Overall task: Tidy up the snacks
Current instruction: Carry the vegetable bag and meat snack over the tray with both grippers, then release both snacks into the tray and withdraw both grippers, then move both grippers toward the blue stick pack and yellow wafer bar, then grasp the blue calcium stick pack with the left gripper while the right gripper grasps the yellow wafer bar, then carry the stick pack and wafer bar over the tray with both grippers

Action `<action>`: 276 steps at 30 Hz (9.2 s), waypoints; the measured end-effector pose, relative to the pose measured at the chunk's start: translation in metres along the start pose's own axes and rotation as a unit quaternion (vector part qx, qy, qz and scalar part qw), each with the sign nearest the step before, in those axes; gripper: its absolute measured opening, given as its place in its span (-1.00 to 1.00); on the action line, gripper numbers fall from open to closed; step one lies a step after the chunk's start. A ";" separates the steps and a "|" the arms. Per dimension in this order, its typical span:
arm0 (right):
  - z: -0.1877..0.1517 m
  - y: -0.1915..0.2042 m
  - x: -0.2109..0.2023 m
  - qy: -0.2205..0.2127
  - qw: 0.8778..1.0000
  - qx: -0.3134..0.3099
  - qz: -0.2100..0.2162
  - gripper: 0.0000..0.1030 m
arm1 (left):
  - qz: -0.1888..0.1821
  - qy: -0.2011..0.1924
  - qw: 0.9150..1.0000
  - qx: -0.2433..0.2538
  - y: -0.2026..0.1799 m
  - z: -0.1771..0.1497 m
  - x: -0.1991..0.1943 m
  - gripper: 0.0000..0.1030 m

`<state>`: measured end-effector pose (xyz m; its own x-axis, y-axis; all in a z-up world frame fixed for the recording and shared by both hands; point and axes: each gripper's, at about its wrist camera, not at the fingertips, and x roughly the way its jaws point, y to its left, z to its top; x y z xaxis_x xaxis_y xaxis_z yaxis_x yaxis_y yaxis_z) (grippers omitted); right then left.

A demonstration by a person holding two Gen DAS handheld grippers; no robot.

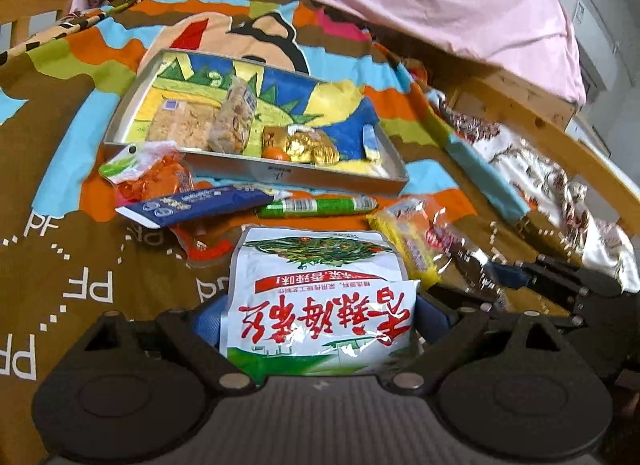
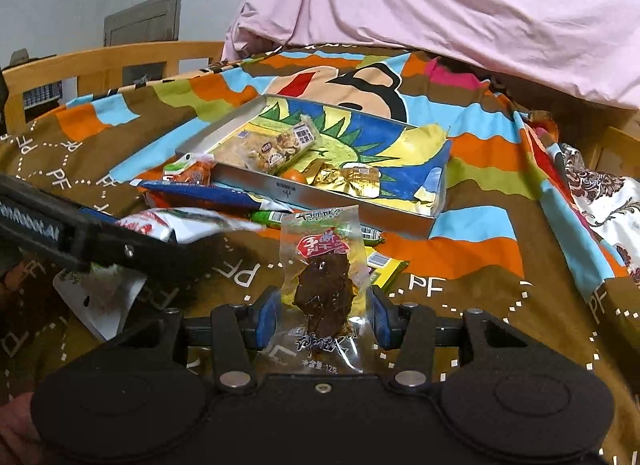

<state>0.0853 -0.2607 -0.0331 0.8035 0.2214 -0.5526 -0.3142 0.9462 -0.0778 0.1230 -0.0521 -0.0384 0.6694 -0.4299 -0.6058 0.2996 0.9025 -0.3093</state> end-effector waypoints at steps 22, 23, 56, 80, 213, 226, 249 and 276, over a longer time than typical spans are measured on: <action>0.118 -0.054 0.040 -0.106 0.994 -0.022 -0.021 -0.05 | 0.007 -0.155 0.987 0.031 -0.009 0.129 0.021 0.84; 0.126 -0.059 0.049 -0.107 0.994 -0.021 -0.024 -0.05 | 0.008 -0.161 0.986 0.028 -0.008 0.138 0.029 0.84; 0.108 -0.088 0.221 0.040 0.998 0.014 -0.035 0.26 | 0.075 -0.058 0.994 0.048 0.010 0.172 0.193 0.91; 0.115 -0.079 0.063 -0.119 0.992 0.030 -0.034 0.90 | 0.079 -0.184 0.980 0.003 0.018 0.139 0.049 0.99; 0.007 -0.005 0.076 0.036 0.992 0.113 0.035 0.16 | 0.006 0.152 0.982 0.116 0.035 0.074 0.097 0.24; 0.004 0.002 0.063 0.038 0.994 0.102 0.031 0.33 | 0.022 0.136 0.986 0.093 0.022 0.066 0.085 0.32; -0.013 0.030 0.036 0.035 0.999 0.024 0.021 0.07 | 0.040 0.094 0.989 0.103 0.004 0.020 0.035 -0.25; -0.016 0.068 -0.004 -0.011 0.994 -0.112 0.002 0.02 | 0.059 0.016 0.997 0.038 0.012 -0.014 -0.022 -0.29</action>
<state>0.0528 -0.2007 -0.0496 0.8124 0.2323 -0.5349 -0.4202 0.8692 -0.2606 0.1023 -0.0320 -0.0387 0.6813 -0.3195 -0.6587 0.2713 0.9459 -0.1782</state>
